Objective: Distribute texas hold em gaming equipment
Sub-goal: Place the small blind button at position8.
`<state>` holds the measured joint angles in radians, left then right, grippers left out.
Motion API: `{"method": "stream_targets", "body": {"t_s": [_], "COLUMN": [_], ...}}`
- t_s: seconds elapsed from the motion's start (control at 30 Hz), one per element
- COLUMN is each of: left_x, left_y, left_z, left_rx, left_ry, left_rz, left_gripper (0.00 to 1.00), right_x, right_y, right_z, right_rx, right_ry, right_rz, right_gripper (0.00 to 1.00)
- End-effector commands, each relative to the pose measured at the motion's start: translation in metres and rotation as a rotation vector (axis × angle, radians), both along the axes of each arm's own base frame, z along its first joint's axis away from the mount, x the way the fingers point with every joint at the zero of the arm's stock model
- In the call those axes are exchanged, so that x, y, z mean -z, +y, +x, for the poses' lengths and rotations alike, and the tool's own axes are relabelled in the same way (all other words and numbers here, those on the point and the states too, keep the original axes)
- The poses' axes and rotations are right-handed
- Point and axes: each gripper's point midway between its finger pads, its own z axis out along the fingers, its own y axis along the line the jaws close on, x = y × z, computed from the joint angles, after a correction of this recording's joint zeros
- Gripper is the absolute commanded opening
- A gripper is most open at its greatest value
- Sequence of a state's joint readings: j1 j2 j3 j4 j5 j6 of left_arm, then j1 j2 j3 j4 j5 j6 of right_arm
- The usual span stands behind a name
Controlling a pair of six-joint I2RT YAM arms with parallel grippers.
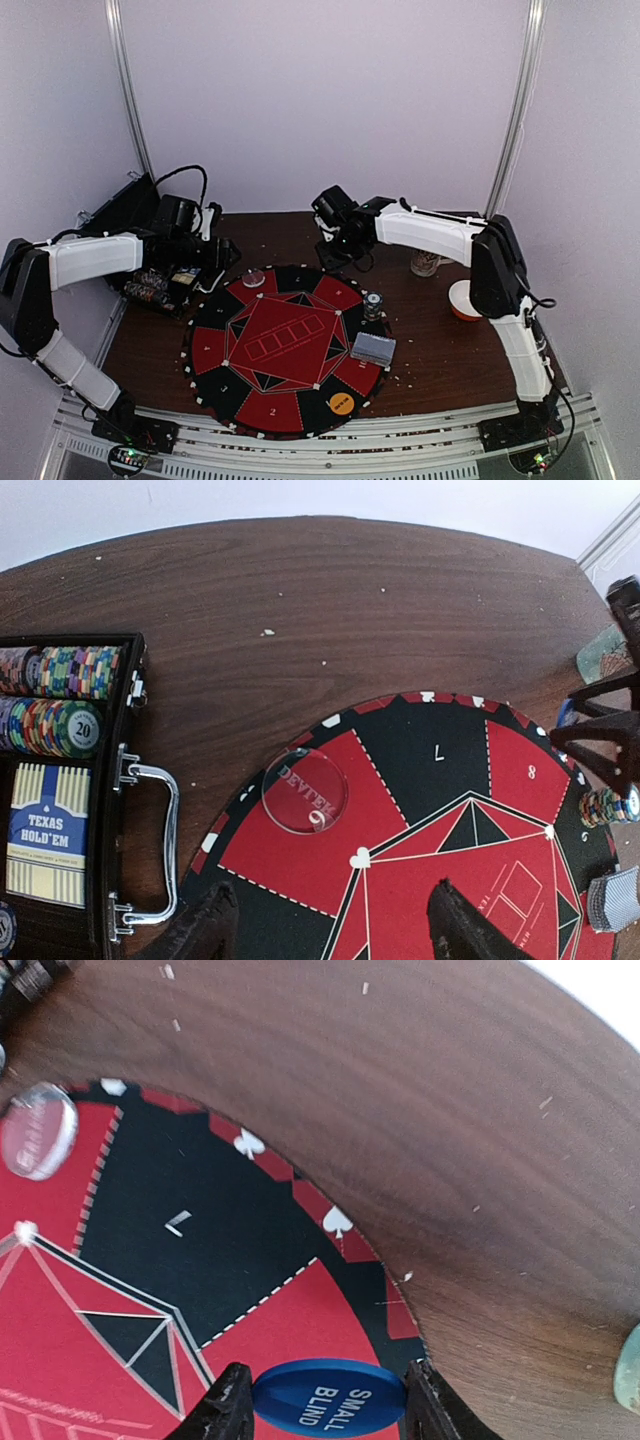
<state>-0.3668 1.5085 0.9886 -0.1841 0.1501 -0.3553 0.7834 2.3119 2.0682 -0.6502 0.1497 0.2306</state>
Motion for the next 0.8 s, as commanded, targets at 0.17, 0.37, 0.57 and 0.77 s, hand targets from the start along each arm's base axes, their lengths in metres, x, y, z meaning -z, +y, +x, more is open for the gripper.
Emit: {"method": "stream_targets", "body": {"t_s": [0.17, 0.37, 0.57, 0.77], "left_x": [-0.015, -0.014, -0.017, -0.022], "left_y": [-0.005, -0.005, -0.004, -0.003], "left_z": [0.009, 0.010, 0.009, 0.009], "left_rx": [0.018, 0.018, 0.018, 0.015], "left_ry": [-0.050, -0.049, -0.054, -0.064], "left_rz": [0.007, 0.009, 0.011, 0.011], "left_gripper": [0.68, 0.68, 0.69, 0.69], "right_x": [0.050, 0.071, 0.063, -0.011], "right_y": [-0.023, -0.025, -0.018, 0.008], "right_z": [-0.011, -0.017, -0.015, -0.018], "right_rx": [0.042, 0.042, 0.015, -0.065], "right_ry": [0.078, 0.141, 0.144, 0.039], "right_rz": [-0.191, -0.196, -0.179, -0.098], "right_gripper": [0.28, 0.31, 0.67, 0.89]}}
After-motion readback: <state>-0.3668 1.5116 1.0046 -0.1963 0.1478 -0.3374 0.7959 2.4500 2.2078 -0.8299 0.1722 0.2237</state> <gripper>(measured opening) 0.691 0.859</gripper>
